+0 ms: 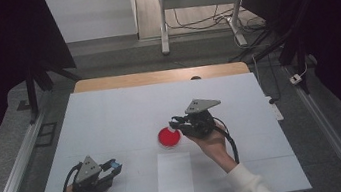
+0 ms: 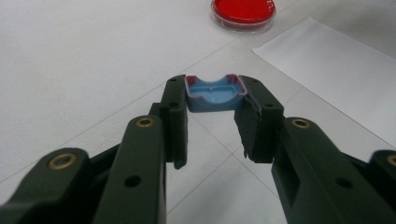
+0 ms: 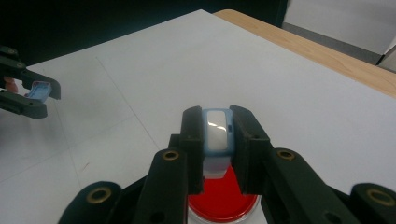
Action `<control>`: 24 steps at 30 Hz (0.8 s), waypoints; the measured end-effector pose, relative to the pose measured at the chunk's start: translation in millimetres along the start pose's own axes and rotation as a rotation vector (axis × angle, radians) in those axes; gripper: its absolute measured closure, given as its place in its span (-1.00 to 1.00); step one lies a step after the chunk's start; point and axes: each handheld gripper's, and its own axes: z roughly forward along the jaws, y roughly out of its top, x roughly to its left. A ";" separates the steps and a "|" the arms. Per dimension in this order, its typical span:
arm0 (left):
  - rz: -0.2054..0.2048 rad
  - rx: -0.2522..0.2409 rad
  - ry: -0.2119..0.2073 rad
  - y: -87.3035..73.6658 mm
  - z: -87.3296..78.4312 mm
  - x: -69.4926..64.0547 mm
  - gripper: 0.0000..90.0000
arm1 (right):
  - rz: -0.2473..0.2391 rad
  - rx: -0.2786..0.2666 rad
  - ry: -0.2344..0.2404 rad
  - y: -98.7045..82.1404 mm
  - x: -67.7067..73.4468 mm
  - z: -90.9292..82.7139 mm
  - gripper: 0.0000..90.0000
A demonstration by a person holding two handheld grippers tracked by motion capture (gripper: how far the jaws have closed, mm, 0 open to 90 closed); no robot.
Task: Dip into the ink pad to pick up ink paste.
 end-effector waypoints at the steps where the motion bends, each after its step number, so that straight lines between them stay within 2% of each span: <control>1: 0.000 0.000 0.000 0.0 -0.1 0.1 0.44 | 0.001 -0.004 0.000 -0.4 0.4 -0.5 0.68; 6: 0.000 0.000 0.000 -0.1 -0.2 0.3 0.44 | -0.004 0.000 -0.002 -1.4 2.1 -3.0 0.68; 24: 0.000 0.000 0.002 -0.2 -0.7 0.8 0.44 | -0.028 0.017 0.042 -3.2 16.5 -10.4 0.68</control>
